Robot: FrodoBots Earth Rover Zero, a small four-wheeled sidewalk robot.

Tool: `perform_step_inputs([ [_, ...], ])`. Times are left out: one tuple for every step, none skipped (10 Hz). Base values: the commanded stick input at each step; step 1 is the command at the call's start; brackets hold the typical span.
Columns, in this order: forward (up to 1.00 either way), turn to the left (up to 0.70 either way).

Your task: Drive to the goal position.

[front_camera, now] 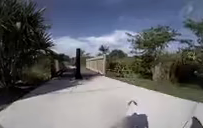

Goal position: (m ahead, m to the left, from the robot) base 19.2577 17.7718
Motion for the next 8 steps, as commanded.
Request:
perform_step_inputs([
  [0.85,0.0],
  [0.85,0.0],
  [0.85,0.0],
  [0.85,0.0],
  [0.85,0.0],
  [0.85,0.0],
  [0.85,0.0],
  [0.85,0.0],
])
